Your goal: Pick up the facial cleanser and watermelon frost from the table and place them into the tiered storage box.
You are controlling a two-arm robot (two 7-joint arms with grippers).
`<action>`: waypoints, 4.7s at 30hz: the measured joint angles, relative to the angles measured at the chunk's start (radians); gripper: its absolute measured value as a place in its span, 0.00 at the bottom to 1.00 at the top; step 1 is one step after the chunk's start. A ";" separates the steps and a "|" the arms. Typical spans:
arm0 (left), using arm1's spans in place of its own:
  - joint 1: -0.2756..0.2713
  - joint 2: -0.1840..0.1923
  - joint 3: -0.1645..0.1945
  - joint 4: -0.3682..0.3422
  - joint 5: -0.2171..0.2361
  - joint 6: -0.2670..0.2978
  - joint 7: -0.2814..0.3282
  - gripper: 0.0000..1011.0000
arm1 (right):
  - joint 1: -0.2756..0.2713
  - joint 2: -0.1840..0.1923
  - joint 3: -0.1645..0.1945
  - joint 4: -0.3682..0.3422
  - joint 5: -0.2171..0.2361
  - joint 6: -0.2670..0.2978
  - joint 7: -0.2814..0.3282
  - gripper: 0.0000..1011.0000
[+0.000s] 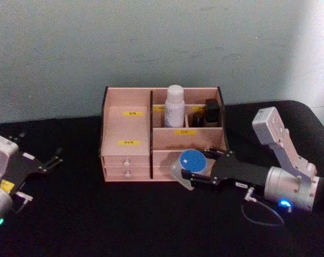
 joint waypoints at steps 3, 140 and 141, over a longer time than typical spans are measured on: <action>0.000 0.000 0.000 0.000 0.000 0.000 0.000 0.99 | 0.022 -0.012 -0.009 0.005 -0.005 -0.004 0.000 0.72; 0.000 0.000 0.000 0.000 0.000 0.000 0.000 0.99 | 0.236 -0.174 -0.077 0.183 -0.043 -0.037 0.070 0.99; 0.000 0.000 0.000 0.000 0.000 0.000 0.000 0.99 | 0.222 -0.158 -0.072 0.165 -0.038 -0.038 0.073 0.99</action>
